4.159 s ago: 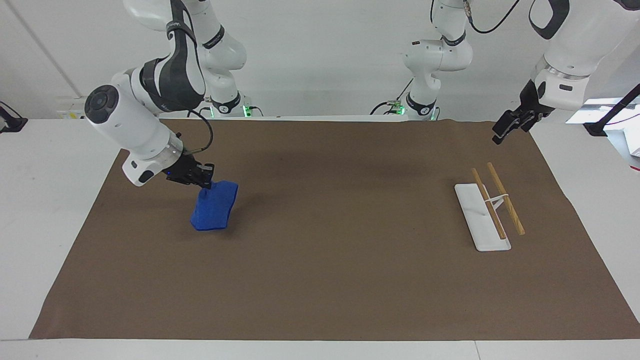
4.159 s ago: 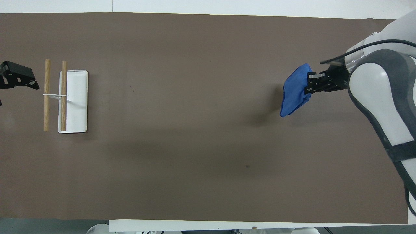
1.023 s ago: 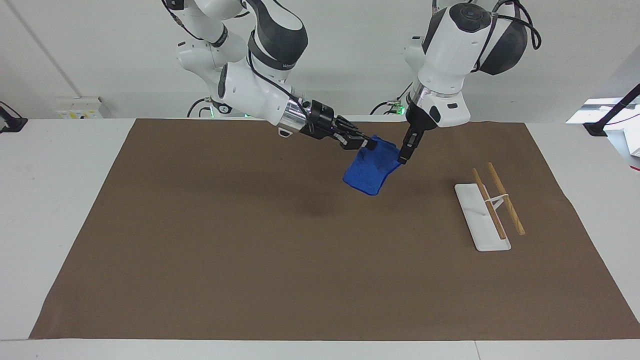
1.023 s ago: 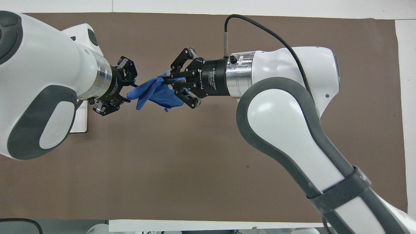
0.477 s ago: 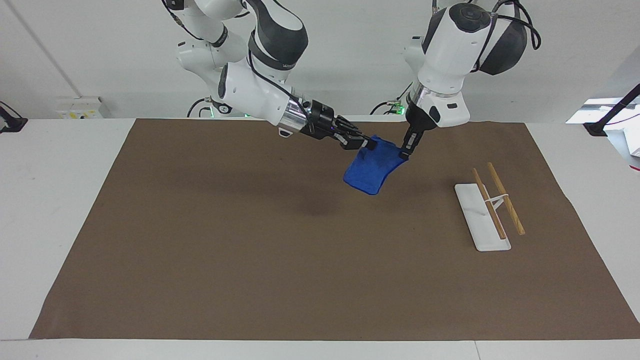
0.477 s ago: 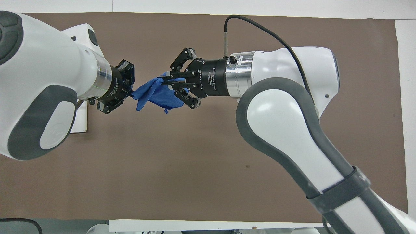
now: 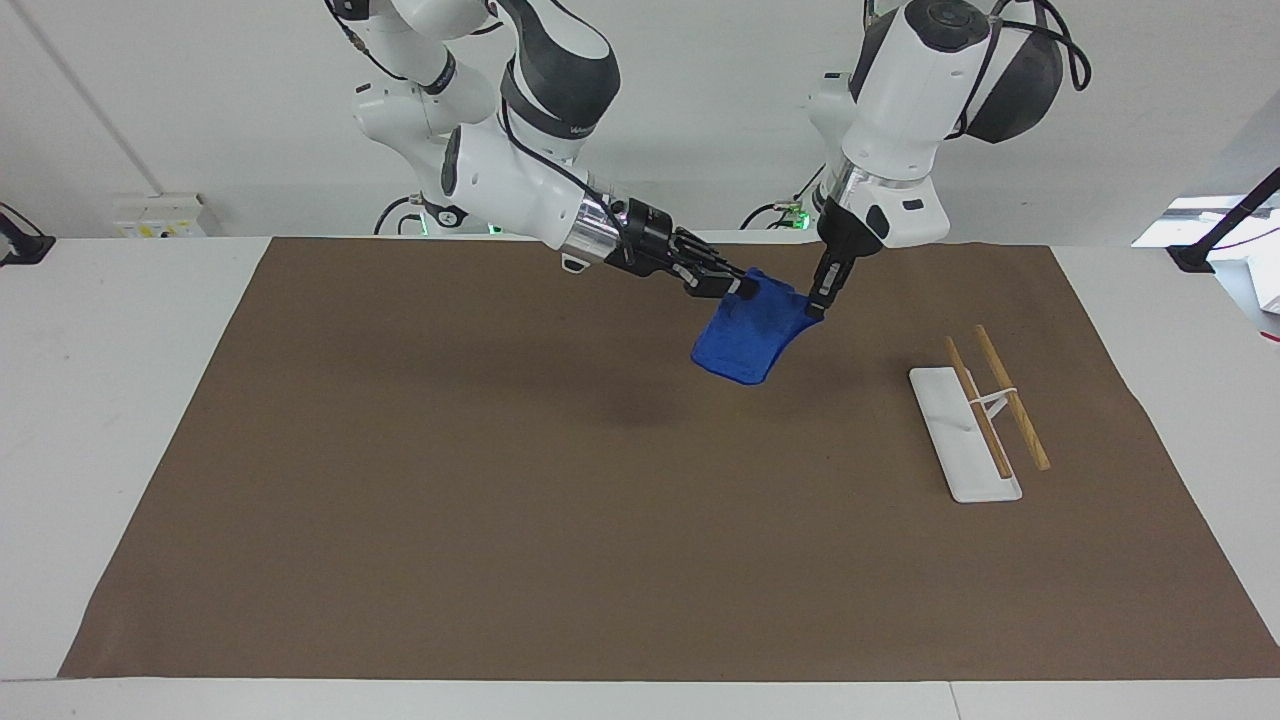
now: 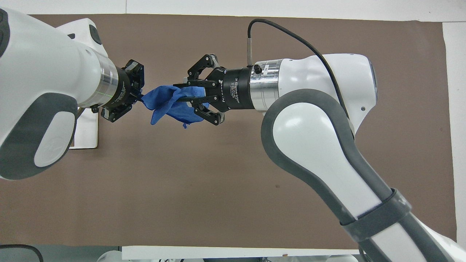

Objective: Right arm passes towel to left arm to hang
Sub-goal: 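Open the right gripper and pull it back from the towel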

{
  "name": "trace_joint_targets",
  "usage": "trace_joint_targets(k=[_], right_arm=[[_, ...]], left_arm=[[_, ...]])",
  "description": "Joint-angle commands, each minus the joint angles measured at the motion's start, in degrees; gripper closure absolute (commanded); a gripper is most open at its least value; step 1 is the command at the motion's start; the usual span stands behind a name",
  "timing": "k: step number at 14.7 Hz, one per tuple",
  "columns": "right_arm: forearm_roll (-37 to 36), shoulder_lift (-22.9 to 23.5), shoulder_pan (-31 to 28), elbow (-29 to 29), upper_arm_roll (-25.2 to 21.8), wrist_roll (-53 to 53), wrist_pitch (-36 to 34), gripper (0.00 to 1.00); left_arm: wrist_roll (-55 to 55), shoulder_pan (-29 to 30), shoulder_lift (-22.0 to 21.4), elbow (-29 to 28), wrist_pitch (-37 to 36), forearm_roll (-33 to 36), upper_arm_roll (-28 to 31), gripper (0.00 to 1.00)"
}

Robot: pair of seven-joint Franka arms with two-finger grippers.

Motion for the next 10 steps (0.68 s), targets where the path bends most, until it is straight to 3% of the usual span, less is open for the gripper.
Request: trace_joint_targets(k=[1,3,6,8,10], right_arm=[[-5.39,-0.9,0.07,-1.05,0.14,-3.18,0.32,0.0],[-12.93,-0.9,-0.2,-1.05,0.05,-5.02,-0.38,0.0],[-29.88,-0.98,-1.77,-1.05,-0.65,-9.06,-5.46,0.0],[-42.45,-1.16,-5.54,-1.14,-0.57,-13.97,-11.51,0.0],[-50.39,-1.6,-11.24,-0.35,-0.48,-22.91,-20.29,0.0]], left_arm=[[1.06,0.07,1.45,5.3,-3.98,4.84,0.46,1.0],[5.44,0.43,1.19,7.5,-7.93,8.53,0.9,1.0],[12.3,4.19,0.57,6.29,-7.6,10.3,2.22,1.0],[20.02,8.58,-0.65,3.05,-6.02,10.39,2.22,1.0],[26.97,12.8,-1.53,0.14,-1.37,10.39,2.22,1.0]])
